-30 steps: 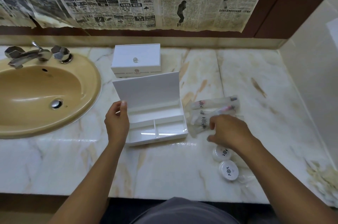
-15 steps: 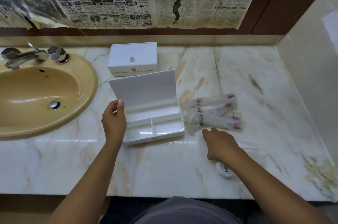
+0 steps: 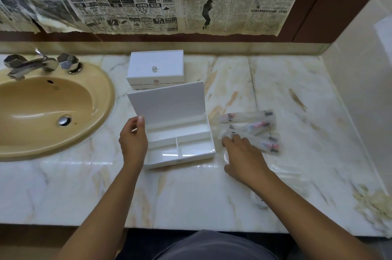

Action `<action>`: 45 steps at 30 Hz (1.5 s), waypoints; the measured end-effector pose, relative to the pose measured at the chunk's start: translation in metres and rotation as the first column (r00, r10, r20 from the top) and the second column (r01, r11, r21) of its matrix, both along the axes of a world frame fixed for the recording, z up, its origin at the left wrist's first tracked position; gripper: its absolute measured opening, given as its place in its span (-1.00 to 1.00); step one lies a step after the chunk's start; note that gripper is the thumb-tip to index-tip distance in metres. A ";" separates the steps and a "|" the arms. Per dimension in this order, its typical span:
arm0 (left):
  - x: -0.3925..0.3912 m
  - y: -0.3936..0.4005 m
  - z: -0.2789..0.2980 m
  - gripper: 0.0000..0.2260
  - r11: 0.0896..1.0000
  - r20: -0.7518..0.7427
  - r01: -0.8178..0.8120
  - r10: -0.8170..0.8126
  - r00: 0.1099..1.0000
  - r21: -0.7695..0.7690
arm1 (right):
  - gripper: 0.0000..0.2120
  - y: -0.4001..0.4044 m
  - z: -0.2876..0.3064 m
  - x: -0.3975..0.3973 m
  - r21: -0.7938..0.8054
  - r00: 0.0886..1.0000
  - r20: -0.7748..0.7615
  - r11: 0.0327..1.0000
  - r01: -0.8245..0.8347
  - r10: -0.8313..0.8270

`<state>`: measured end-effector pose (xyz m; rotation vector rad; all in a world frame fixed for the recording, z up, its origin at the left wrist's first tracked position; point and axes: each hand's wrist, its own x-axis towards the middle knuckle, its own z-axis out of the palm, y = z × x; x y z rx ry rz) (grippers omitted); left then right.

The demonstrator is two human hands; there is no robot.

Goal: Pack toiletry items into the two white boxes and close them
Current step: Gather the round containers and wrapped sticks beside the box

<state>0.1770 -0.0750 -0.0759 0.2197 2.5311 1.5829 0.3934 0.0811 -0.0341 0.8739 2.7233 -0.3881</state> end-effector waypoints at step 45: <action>0.000 0.000 0.001 -0.71 1.000 -0.003 0.006 -0.006 1.000 -0.008 | -0.56 -0.030 -0.007 0.058 0.010 0.998 -0.014 0.998 -0.056 0.056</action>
